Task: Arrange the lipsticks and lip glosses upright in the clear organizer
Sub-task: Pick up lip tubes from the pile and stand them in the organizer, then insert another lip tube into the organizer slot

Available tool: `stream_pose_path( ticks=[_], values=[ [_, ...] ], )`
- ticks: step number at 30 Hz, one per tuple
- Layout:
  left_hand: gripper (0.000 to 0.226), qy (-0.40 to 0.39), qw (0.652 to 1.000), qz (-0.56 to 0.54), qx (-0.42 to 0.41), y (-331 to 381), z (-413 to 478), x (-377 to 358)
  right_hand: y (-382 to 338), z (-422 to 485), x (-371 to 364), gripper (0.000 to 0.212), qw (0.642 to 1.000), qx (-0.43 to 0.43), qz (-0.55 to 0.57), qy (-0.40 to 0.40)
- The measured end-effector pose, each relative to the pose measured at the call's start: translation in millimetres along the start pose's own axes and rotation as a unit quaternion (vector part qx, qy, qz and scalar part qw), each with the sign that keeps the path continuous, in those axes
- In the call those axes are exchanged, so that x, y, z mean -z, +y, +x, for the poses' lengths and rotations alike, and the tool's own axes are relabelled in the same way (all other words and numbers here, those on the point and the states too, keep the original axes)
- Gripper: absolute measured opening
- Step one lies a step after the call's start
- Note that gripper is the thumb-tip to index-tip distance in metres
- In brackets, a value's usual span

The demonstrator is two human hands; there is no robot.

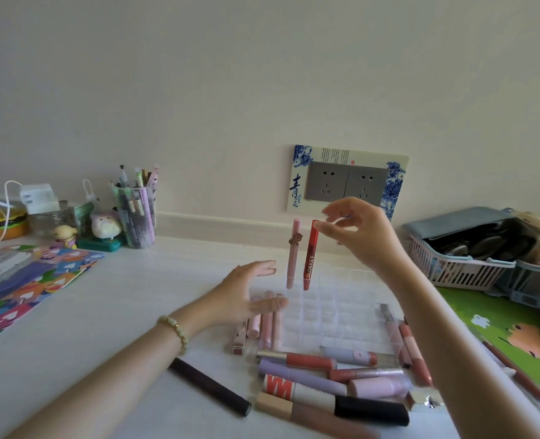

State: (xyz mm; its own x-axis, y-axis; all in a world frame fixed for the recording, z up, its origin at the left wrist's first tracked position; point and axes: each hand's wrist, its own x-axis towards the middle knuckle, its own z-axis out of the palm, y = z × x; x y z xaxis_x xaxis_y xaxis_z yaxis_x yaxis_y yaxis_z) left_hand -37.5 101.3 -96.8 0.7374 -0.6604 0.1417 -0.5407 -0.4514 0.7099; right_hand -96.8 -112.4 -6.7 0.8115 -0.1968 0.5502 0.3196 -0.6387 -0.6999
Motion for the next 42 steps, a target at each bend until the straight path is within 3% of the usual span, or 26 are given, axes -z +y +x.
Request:
stream_pose_path(
  ticks=[5,9,16,20,23,26,32,37,42],
  values=[
    [0.036,0.022,0.997,0.076,-0.024,1,-50,36,-20,-42,-13,0.016,0.986,-0.011,0.092,-0.137],
    [0.032,-0.081,0.992,0.096,0.003,-8,-82,36,-12,-70,-36,0.018,0.964,-0.041,0.085,-0.25],
    [0.018,-0.114,0.987,0.109,-0.009,-11,-99,26,-6,-91,-53,0.016,0.953,-0.063,0.09,-0.284],
    [0.011,-0.093,0.992,0.091,-0.007,-9,-95,22,-10,-92,-46,0.005,0.955,-0.078,0.109,-0.266],
    [0.008,0.018,0.997,-0.073,-0.018,4,-83,32,-12,-91,-41,0.009,0.956,-0.099,0.13,-0.243],
    [0.022,0.131,0.961,-0.24,-0.038,29,-67,40,-18,-90,-37,0.024,0.947,-0.121,0.163,-0.249],
    [0.01,0.209,0.886,-0.411,-0.049,70,-37,27,-25,-85,-21,0.03,0.924,-0.17,0.253,-0.229],
    [0.02,0.232,0.866,-0.443,-0.016,71,-20,13,-24,-75,1,0.02,0.951,-0.157,0.244,-0.107],
    [0.024,0.19,0.895,-0.403,0.002,73,-11,-4,-18,-62,30,0.012,0.959,-0.146,0.244,-0.012]
  ],
)
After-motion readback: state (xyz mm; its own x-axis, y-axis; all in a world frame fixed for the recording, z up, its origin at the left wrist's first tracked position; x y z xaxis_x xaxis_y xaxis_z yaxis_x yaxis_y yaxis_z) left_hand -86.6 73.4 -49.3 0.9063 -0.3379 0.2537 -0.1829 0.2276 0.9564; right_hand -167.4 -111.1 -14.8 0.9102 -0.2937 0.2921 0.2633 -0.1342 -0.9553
